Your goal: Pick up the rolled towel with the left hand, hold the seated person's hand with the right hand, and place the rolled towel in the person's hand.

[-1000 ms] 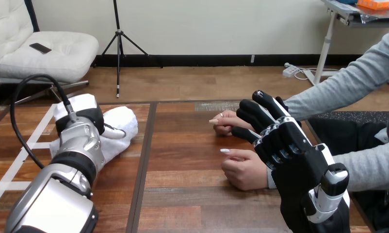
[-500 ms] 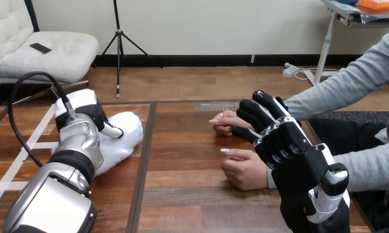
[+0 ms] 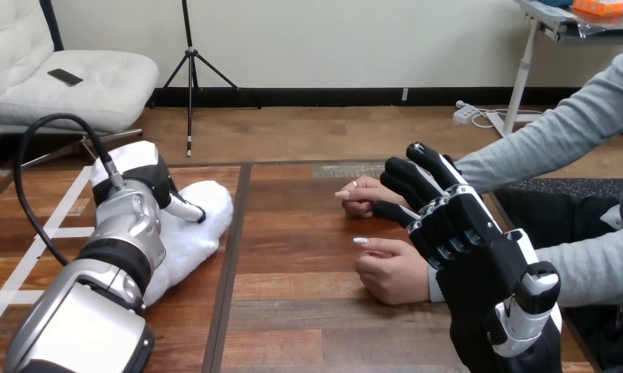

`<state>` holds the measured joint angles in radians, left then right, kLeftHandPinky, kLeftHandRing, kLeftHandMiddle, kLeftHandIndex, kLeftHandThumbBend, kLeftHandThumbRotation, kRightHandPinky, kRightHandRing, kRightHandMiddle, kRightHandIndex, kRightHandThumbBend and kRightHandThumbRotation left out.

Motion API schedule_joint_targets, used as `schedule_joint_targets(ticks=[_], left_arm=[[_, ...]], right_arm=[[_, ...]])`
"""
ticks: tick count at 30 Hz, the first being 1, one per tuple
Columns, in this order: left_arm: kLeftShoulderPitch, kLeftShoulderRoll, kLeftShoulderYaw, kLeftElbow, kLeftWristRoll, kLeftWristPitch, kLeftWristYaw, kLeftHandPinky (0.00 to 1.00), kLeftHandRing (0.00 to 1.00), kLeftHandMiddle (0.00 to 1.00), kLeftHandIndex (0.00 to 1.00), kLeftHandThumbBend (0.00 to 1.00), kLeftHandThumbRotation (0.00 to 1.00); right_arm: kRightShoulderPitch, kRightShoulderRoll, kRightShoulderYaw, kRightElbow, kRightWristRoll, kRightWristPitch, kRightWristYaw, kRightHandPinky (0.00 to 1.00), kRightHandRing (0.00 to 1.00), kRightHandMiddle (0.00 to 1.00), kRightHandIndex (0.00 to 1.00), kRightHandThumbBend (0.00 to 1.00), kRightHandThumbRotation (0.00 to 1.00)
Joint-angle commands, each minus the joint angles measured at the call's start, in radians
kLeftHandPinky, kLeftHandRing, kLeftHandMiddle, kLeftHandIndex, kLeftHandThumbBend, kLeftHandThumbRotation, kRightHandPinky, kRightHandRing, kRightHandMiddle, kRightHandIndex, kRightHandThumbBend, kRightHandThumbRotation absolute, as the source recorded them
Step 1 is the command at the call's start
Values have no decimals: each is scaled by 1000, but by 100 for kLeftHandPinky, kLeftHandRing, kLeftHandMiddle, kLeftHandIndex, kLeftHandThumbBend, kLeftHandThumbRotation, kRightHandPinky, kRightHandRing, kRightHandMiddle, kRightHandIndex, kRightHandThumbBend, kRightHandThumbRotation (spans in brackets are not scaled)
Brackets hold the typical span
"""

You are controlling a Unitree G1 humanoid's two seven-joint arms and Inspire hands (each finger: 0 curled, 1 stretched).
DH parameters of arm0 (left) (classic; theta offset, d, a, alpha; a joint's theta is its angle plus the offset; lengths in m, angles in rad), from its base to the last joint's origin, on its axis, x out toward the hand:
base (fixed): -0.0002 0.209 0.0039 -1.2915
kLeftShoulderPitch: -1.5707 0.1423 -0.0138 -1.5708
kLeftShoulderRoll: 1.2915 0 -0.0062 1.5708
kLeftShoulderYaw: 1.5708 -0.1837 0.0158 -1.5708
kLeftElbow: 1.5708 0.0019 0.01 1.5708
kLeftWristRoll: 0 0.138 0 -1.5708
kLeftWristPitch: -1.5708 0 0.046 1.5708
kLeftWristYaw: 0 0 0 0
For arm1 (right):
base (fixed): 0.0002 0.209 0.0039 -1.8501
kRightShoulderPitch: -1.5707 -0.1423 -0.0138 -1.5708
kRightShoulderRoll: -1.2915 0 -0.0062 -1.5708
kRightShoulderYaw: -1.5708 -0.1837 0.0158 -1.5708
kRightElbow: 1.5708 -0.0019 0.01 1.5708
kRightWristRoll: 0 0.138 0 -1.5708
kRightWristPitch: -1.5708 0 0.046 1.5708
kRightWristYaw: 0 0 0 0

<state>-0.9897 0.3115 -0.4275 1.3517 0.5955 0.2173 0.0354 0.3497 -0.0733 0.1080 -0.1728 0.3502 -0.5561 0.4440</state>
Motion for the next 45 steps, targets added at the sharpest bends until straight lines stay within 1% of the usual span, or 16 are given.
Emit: schedule_joint_targets(ticks=[1,6,12,17,24,27,33,42,45], left_arm=[[17,-22,7,-39,-15,-30,-10,37,51,59,59,65,32],[37,-21,13,-60,-22,-42,1,38,52,60,61,67,33],[66,-16,14,-92,-27,-69,13,36,48,57,62,69,33],[90,-13,14,-123,-30,-81,24,32,43,51,56,70,33],[123,-8,11,-179,-32,-87,35,30,40,48,50,72,33],[134,-5,10,-202,-34,-85,35,31,42,49,51,72,32],[149,0,8,-242,-33,-77,30,34,47,54,56,73,33],[166,12,-3,-297,-17,-69,23,41,59,63,64,73,35],[172,16,-12,-318,-6,-60,24,46,64,68,68,72,38]], right_arm=[[-41,16,-1,-41,-2,-22,-7,83,91,89,91,100,100],[-41,14,1,-42,2,-20,-7,83,91,89,91,100,100],[-42,13,1,-40,5,-18,-6,83,91,89,91,100,100],[-44,12,2,-40,10,-14,-5,85,92,89,92,100,100],[-48,10,2,-35,19,-12,0,86,92,89,92,100,100],[-50,10,1,-36,18,-9,-2,86,92,89,93,100,100],[-54,10,0,-36,14,-7,-5,87,92,89,93,100,100],[-57,9,-1,-36,17,-3,-5,88,93,89,93,100,100],[-58,10,-2,-34,16,-6,-6,90,92,89,92,100,100]])
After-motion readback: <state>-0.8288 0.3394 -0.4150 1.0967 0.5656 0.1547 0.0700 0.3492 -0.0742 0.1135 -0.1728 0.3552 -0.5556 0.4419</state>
